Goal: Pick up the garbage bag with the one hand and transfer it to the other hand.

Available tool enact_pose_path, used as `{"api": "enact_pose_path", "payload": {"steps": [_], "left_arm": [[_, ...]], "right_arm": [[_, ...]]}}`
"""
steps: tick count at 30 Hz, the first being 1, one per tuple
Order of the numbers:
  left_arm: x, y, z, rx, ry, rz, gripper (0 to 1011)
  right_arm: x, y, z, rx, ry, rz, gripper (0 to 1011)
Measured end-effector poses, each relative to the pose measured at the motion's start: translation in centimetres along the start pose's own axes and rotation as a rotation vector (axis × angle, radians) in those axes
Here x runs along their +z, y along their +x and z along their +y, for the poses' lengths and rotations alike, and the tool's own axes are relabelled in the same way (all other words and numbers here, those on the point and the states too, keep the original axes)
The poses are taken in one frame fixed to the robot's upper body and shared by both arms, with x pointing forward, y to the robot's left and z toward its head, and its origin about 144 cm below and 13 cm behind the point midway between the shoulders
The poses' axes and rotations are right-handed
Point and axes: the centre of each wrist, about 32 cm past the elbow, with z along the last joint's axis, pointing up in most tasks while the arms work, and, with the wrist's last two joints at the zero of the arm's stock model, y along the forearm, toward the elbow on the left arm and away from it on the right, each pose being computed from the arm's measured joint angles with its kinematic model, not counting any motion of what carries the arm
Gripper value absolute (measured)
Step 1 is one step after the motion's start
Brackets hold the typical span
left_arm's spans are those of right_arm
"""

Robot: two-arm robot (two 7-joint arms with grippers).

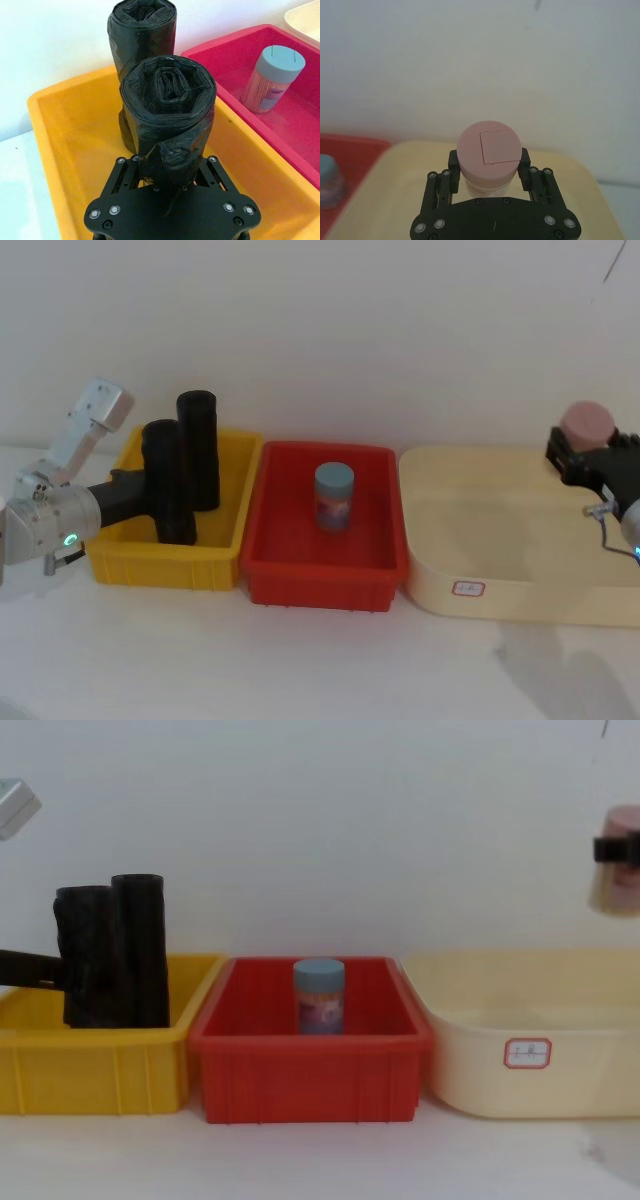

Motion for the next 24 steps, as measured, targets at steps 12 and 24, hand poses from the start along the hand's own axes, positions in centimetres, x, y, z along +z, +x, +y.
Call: {"api": "enact_pose_path", "payload": {"steps": [12, 24], "left_arm": [[0.0, 0.0, 0.0, 0.0, 0.0, 0.0, 398], [0.0, 0.0, 0.0, 0.0, 0.0, 0.0, 398]], "right_arm": [[-2.0, 0.9, 1.4, -0.085, -0.152, -0.028, 660], [-3.1, 1.1, 2.4, -0.106, -0.219, -0.043, 729]]}}
